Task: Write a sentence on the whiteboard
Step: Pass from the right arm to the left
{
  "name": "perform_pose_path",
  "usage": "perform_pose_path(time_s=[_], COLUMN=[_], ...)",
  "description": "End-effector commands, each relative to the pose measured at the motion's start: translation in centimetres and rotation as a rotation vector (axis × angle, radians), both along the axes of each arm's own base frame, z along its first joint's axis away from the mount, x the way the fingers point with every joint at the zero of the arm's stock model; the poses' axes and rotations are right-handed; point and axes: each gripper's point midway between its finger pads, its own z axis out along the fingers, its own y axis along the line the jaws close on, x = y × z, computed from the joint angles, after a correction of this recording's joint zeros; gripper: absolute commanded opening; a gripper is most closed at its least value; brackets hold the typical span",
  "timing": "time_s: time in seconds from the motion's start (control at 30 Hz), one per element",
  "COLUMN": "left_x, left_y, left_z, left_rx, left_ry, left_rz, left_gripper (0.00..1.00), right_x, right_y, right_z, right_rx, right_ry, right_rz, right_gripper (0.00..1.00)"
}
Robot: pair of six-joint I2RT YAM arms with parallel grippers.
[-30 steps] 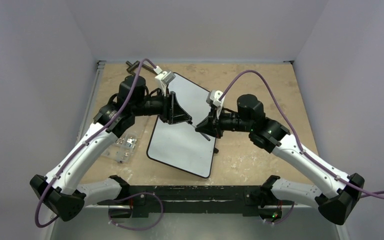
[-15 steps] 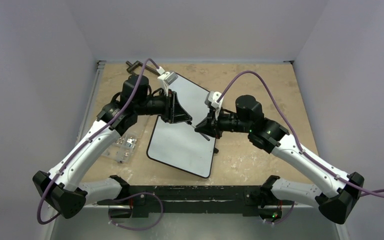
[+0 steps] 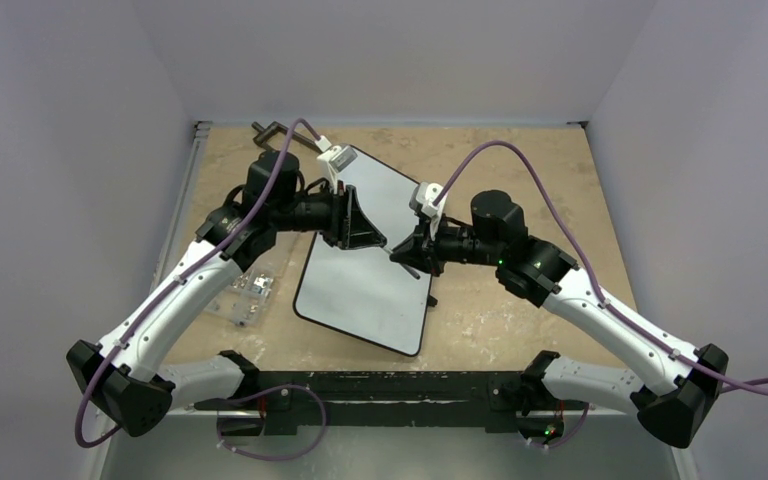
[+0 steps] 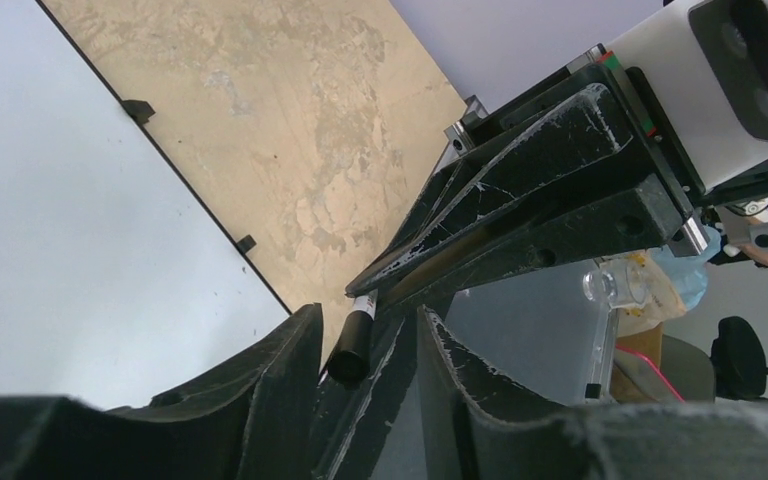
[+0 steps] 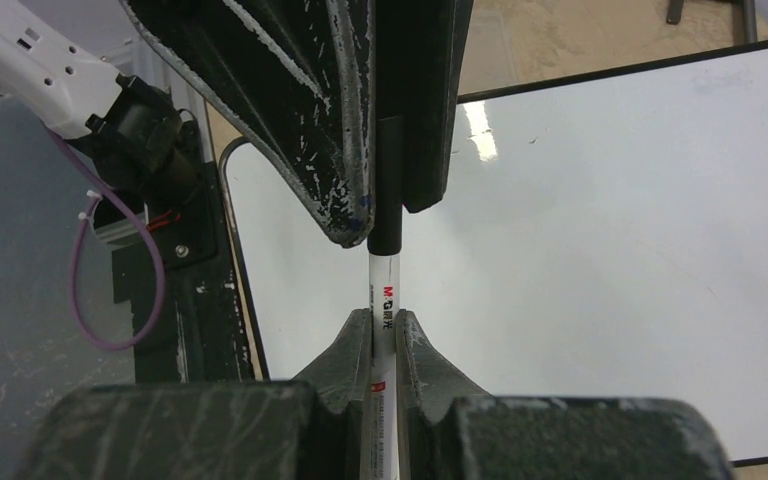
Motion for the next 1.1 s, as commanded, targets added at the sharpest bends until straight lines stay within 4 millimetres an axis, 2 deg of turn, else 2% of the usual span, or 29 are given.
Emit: perform_pose_path(time_s=[0.0,0.1,0.3,0.43,0.5,0.6,0.63,0.67,0.7,0.73,0.77,0.83,1.07], left_x=[-0.9,-1.0,-1.0,-1.0,-1.2,-1.7,-1.7,-1.7,-1.6,-1.6,-1.6,-1.7,-1.4], left_y=[0.0,0.0,-0.1,-0.2,-0.3,-0.2,-0.1,0.0,0.1,0.1,0.2,0.5,2.2], left_z=[0.8,0.5,0.4,0.4,0.6,1.3,1.5,1.8,2.2,2.6,3.1,4.2,7.9], left_rx=[-0.029,-0.026,-0.035,-0.037,-0.043,-0.069,-0.076,-0.082,-0.089,-0.097,-0.107,-0.126,-0.192], left_ry=[-0.016,-0.011,-0.007,-0.005,-0.006,-0.030,-0.042,-0.053,-0.067,-0.079,-0.095,-0.130,-0.267], left_rz=[-0.029,-0.033,-0.040,-0.048,-0.058,-0.073,-0.064,-0.054,-0.047,-0.039,-0.033,-0.017,0.107], left_gripper=[0.40,0.40,0.31,0.19,0.00,0.00,0.00,0.00,0.00,0.00,0.00,0.00,0.00], right_x=[0.7,0.7,0.6,0.5,0.6,0.9,1.1,1.2,1.3,1.5,2.2,3.0,2.8], right_y=[0.3,0.2,0.2,0.1,0.0,-0.1,-0.1,0.1,0.1,0.2,0.0,-0.3,-3.2], right_z=[2.4,2.5,2.5,2.7,2.8,2.9,3.1,3.3,3.4,3.6,3.8,5.0,9.3], right_rx=[0.041,0.042,0.044,0.049,0.053,0.075,0.091,0.118,0.141,0.163,0.186,0.263,0.599], right_ry=[-0.073,-0.077,-0.077,-0.081,-0.083,-0.081,-0.077,-0.072,-0.052,-0.043,-0.035,-0.018,0.059], right_rz=[-0.018,-0.021,-0.017,-0.020,-0.030,-0.061,-0.076,-0.086,-0.104,-0.119,-0.170,-0.244,-0.401], right_gripper=[0.00,0.00,0.00,0.00,0.00,0.00,0.11,0.30,0.59,0.94,0.98,0.99,0.99])
